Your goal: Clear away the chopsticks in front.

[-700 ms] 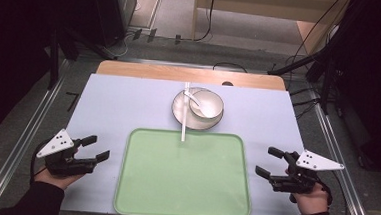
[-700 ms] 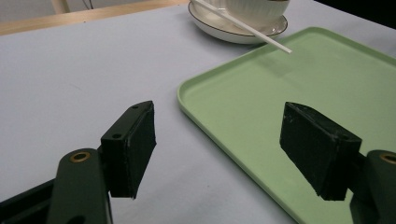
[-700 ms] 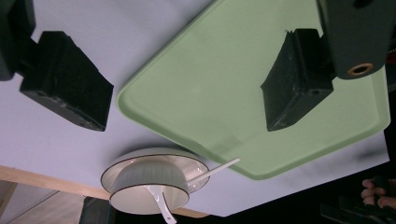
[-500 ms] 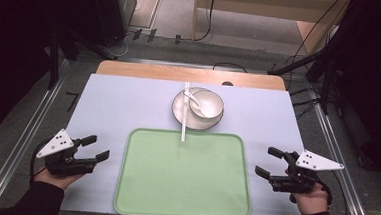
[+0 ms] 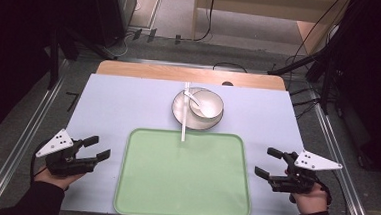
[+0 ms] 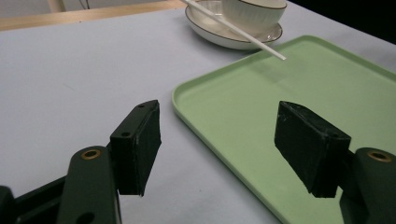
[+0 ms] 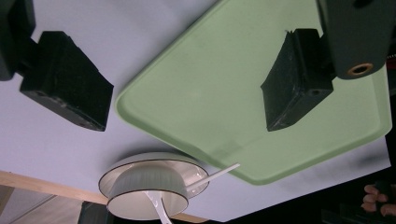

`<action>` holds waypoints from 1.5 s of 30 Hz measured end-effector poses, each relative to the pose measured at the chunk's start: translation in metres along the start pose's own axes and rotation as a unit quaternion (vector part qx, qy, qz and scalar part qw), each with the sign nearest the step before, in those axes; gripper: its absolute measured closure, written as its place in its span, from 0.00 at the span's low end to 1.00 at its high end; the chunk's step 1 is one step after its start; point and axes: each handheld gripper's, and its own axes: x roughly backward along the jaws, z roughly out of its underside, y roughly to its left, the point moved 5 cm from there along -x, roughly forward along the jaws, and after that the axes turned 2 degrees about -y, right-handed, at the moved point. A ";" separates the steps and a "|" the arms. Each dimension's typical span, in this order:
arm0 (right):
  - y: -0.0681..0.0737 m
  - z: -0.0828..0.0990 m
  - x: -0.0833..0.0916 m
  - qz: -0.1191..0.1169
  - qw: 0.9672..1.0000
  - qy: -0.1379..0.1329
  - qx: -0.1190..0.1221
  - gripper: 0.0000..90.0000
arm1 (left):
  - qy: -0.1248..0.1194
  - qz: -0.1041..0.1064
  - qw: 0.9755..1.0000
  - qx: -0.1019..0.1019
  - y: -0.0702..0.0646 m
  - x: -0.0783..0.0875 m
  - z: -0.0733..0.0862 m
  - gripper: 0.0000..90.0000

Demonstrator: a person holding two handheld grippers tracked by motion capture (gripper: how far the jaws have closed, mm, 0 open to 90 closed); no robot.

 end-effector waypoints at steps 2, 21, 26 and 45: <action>-0.001 0.001 0.000 0.000 1.000 0.000 -0.001 0.19 | -0.001 0.000 1.000 0.000 0.000 0.000 0.001 0.39; 0.000 0.000 -0.009 -0.008 1.000 0.012 0.001 0.19 | 0.029 -0.010 0.998 0.059 0.002 -0.004 -0.002 0.42; 0.004 0.000 -0.008 -0.009 1.000 0.015 0.004 0.19 | 0.045 -0.011 0.996 0.078 0.002 -0.009 -0.004 0.40; 0.003 0.005 -0.007 -0.006 1.000 0.024 -0.002 0.19 | 0.113 -0.002 0.988 0.105 -0.016 -0.060 -0.057 0.39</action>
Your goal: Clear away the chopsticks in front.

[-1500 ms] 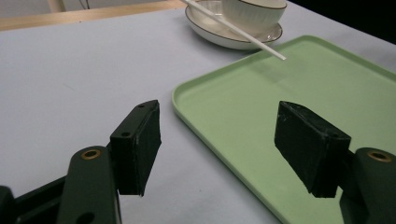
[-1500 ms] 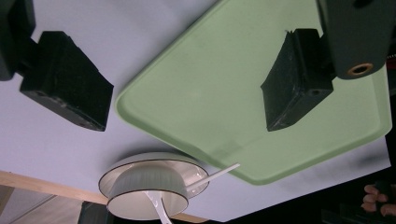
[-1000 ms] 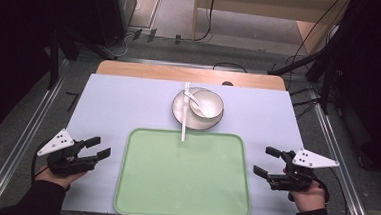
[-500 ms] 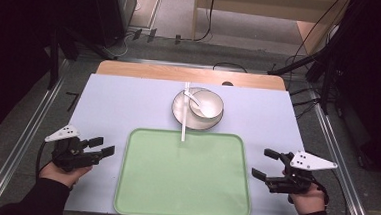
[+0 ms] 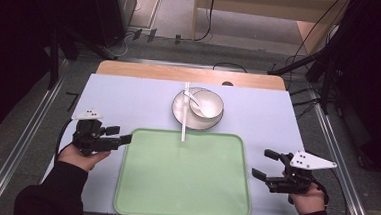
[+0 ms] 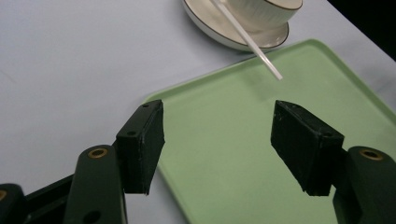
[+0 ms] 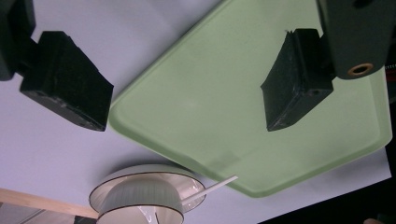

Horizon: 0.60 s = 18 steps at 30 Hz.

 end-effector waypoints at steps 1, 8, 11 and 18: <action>0.000 0.000 0.000 0.000 1.000 0.002 0.001 0.19 | 0.005 0.000 1.000 0.000 -0.001 -0.003 -0.003 0.39; 0.000 0.001 -0.001 -0.001 1.000 0.006 0.000 0.19 | 0.016 -0.002 1.000 0.003 -0.009 -0.024 -0.022 0.40; 0.000 0.001 -0.002 0.001 1.000 0.007 -0.001 0.19 | 0.033 0.005 0.999 0.004 -0.014 -0.036 -0.031 0.46; 0.001 0.000 -0.003 -0.006 1.000 0.006 0.004 0.19 | 0.048 -0.010 0.999 -0.005 -0.021 -0.060 -0.047 0.47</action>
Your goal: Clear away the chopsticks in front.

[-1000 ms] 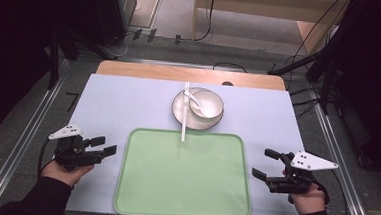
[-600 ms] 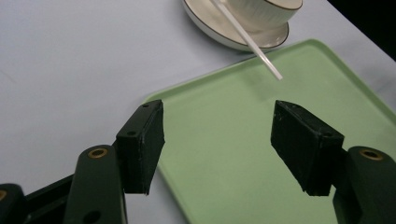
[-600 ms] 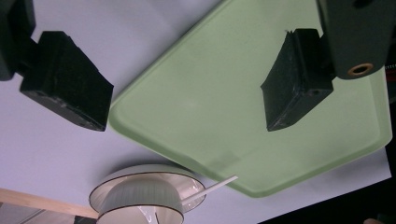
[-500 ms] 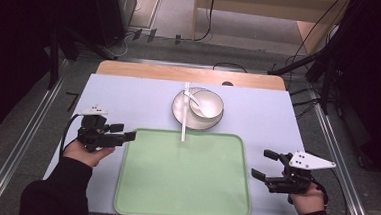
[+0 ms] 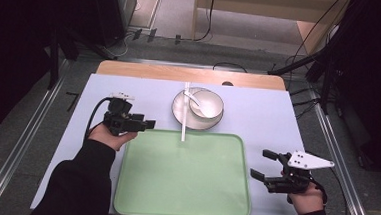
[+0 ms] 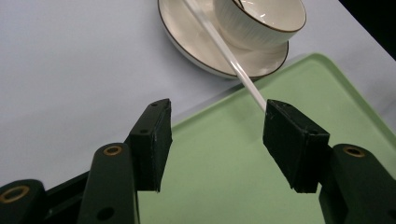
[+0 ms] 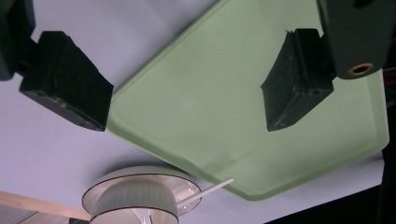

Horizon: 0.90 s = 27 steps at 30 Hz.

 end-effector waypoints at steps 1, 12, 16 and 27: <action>0.000 0.000 0.000 0.001 1.000 0.001 -0.001 0.19 | 0.000 0.000 1.000 0.000 0.000 0.000 0.000 0.46; 0.000 0.001 -0.001 -0.001 1.000 0.006 0.000 0.19 | -0.008 -0.031 0.999 -0.005 -0.004 -0.035 -0.023 0.34; 0.000 0.000 -0.002 -0.002 1.000 0.005 0.001 0.19 | 0.001 -0.029 1.000 -0.005 -0.007 -0.047 -0.030 0.31; 0.002 0.000 -0.005 -0.006 1.000 0.010 0.003 0.19 | 0.026 -0.046 0.999 -0.002 -0.019 -0.080 -0.038 0.60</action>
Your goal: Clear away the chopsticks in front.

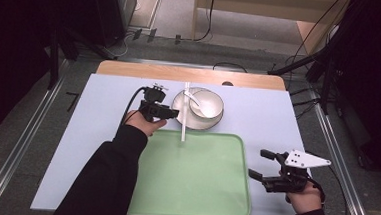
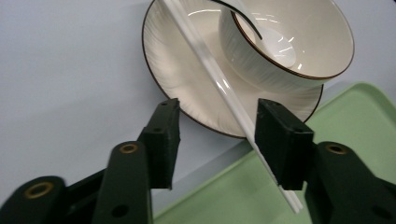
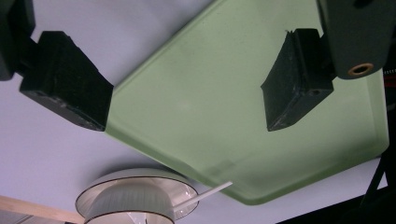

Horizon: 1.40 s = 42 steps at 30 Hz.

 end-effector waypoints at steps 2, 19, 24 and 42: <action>0.001 0.000 0.000 -0.001 1.000 -0.001 0.001 0.19 | -0.004 -0.002 1.000 0.011 -0.003 -0.010 -0.004 0.62; 0.002 -0.001 -0.001 -0.004 1.000 0.000 0.005 0.19 | 0.015 -0.028 0.999 0.043 -0.005 -0.045 -0.004 0.72; 0.002 0.000 -0.003 -0.004 1.000 0.004 0.007 0.19 | 0.017 -0.030 0.998 0.043 -0.005 -0.050 -0.003 0.72; 0.001 0.000 -0.002 -0.005 1.000 0.003 0.007 0.19 | 0.022 -0.055 0.993 0.107 0.003 -0.066 -0.006 0.93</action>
